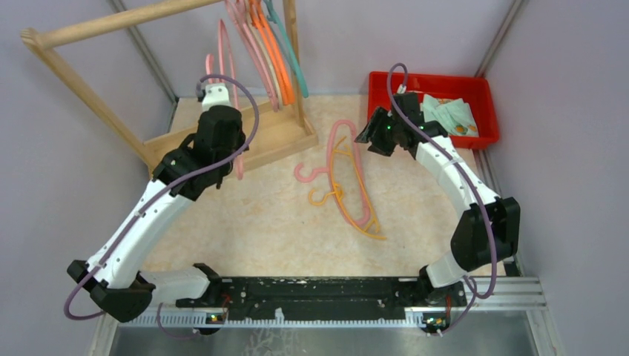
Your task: Organize the hangers
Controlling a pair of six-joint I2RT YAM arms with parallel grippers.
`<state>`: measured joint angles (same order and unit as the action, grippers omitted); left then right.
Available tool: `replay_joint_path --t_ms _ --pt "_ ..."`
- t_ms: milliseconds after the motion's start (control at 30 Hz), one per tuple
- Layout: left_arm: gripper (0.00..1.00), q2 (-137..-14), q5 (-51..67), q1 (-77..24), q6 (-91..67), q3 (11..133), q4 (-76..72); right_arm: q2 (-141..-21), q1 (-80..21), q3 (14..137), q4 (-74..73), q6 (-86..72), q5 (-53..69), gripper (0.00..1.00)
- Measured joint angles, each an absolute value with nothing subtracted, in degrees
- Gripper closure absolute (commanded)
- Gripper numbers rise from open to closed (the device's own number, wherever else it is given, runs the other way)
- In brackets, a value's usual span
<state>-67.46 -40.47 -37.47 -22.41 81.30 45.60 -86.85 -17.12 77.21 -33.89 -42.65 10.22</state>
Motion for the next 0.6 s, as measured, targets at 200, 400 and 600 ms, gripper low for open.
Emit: replay_joint_path --t_ms 200,400,600 --pt "1.0 -68.0 -44.9 -37.5 -14.8 86.7 37.6 -86.8 -16.6 77.2 -34.3 -41.9 10.2 0.48" --pt "1.0 -69.7 -47.5 -35.7 -7.4 89.1 32.1 -86.8 -15.1 77.2 -34.4 -41.5 10.3 0.48" --pt "1.0 -73.0 -44.0 -27.0 -3.9 91.2 27.9 -87.0 -14.8 77.2 -34.4 -41.1 10.3 0.48"
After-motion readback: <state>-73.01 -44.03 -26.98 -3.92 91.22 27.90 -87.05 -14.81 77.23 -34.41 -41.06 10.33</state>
